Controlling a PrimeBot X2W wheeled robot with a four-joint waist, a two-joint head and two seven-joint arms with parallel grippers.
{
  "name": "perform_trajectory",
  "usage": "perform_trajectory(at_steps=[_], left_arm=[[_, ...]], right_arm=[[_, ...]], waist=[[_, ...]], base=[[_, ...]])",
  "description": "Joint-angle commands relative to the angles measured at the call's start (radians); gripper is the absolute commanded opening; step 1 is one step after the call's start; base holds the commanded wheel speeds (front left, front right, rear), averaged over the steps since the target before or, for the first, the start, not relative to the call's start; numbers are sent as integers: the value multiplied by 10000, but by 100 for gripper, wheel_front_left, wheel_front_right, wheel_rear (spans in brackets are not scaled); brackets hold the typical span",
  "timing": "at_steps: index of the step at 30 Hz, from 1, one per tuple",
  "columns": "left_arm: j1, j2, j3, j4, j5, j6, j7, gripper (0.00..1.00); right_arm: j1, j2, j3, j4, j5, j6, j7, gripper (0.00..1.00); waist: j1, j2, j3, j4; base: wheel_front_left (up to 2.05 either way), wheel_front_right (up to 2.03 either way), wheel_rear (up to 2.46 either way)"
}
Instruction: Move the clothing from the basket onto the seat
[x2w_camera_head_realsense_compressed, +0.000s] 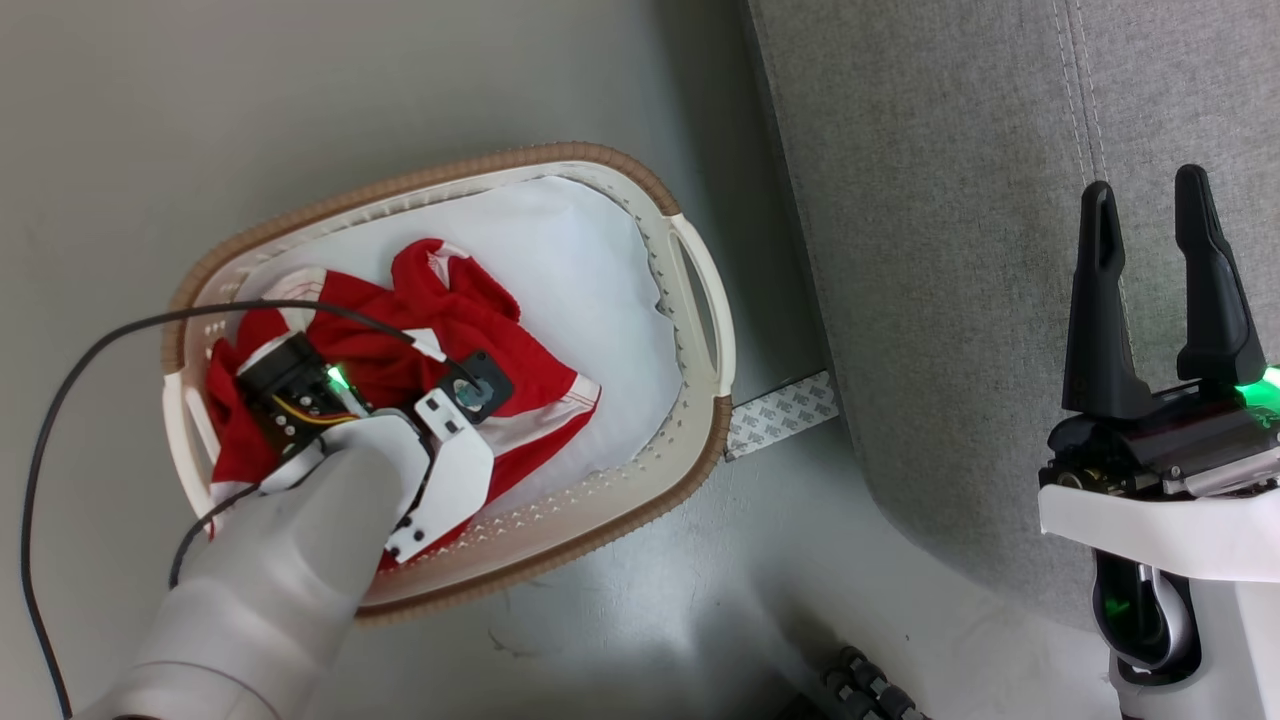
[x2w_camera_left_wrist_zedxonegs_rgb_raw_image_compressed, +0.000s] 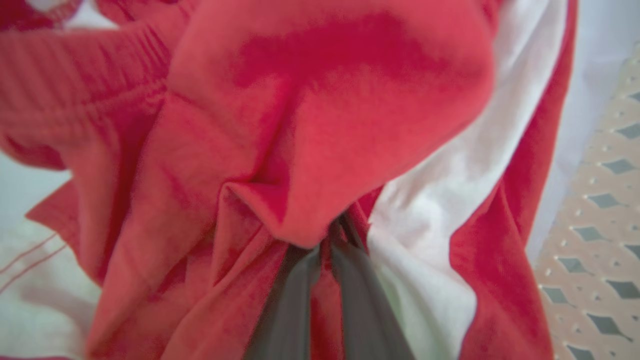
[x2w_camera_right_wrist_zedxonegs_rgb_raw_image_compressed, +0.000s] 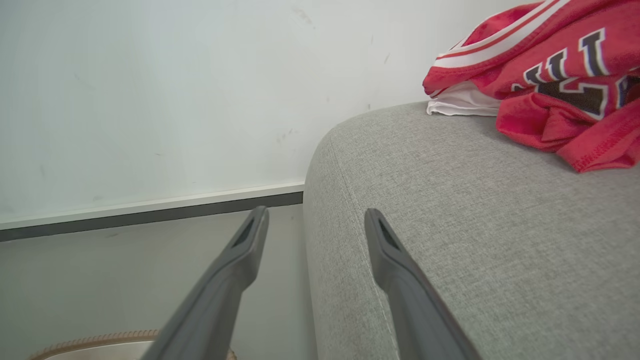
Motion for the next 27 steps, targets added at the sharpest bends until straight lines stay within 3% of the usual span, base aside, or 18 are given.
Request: perform_trajectory(at_steps=[1, 9, 17, 27], left_arm=[[-110, 25, -14, 110, -76, 17, -71, 0], [247, -417, 509, 248, -1008, 82, -1083, 0], [1410, -1117, 981, 99, -2352, 8, -2169, 0], [2789, -1373, 915, -1170, -4385, 5, -2869, 0]], right_arm=[[89, 22, -41, -26, 24, -3, 5, 100], [59, 15, -45, 406, 75, -3, 5, 100], [757, 6, -661, 909, -393, -3, 5, 100], [1986, 3, -1150, 1633, -1050, -3, 5, 100]], waist=[[-1, 0, -1, 9], [-1, 0, -681, 355], [-1, 0, -2786, 1472], [-1, 0, -5361, 2628]], base=[[0, 0, 0], [0, 0, 0], [0, 0, 0], [0, 0, 0]])
